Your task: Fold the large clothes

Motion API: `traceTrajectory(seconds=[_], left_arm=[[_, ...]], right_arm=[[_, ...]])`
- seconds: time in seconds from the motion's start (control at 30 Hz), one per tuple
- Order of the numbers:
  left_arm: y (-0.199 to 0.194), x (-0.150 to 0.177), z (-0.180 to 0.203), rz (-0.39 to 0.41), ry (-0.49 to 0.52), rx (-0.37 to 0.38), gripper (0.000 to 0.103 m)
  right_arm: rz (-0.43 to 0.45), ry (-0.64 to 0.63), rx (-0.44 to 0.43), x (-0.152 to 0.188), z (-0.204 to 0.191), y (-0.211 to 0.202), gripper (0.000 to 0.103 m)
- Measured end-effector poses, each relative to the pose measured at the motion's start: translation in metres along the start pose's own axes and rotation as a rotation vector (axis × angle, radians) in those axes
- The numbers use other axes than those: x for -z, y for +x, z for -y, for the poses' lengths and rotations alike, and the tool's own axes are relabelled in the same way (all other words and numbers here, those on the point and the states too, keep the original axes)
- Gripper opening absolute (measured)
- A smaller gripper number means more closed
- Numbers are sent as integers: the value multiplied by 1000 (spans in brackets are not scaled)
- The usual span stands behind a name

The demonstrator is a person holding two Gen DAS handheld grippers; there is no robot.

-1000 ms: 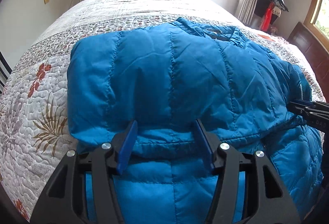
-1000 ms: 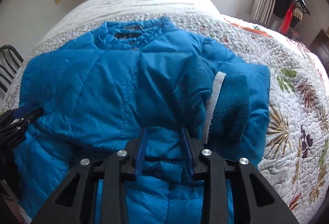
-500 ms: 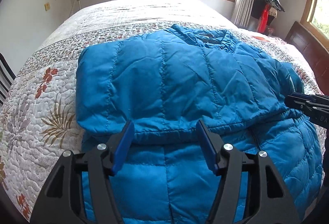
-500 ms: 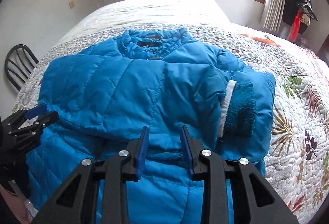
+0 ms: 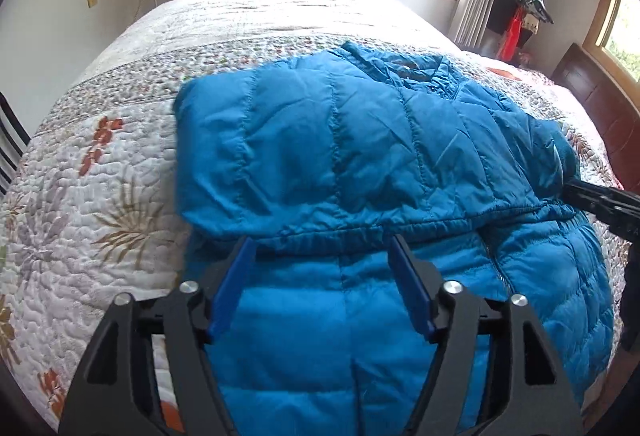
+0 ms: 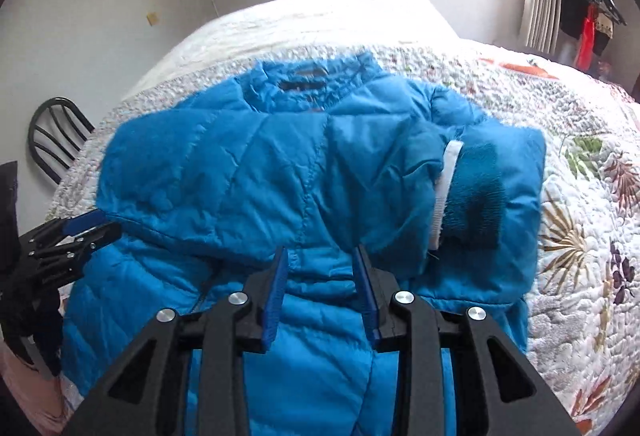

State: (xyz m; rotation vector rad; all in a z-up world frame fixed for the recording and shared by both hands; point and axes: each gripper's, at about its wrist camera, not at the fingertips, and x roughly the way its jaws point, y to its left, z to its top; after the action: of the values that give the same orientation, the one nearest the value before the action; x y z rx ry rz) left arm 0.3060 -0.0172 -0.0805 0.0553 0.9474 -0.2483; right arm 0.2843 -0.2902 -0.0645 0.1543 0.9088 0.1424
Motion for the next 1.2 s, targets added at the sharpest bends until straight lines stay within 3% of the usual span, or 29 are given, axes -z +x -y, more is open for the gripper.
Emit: traceTrajectory(seconds=[0.2, 0.33, 0.57, 0.97, 1.07, 1.13, 1.2], left_arm=[[-56, 62, -51, -24, -33, -41, 85], [-82, 114, -81, -67, -98, -41, 85], [-110, 184, -85, -91, -142, 11, 86], [-100, 205, -45, -102, -96, 31, 86], [-101, 207, -38, -110, -95, 66, 79], [-102, 206, -34, -111, -92, 84, 66], [-102, 205, -32, -115, -94, 96, 62]], right_arm=[[51, -6, -14, 68, 9, -77, 57], [48, 28, 33, 124, 18, -110, 63], [26, 100, 65, 199, 28, -139, 73], [-77, 195, 11, 243, 31, -110, 74], [-70, 179, 36, 247, 25, -107, 71], [-61, 169, 27, 247, 22, -107, 61], [-68, 165, 28, 247, 22, -105, 59]])
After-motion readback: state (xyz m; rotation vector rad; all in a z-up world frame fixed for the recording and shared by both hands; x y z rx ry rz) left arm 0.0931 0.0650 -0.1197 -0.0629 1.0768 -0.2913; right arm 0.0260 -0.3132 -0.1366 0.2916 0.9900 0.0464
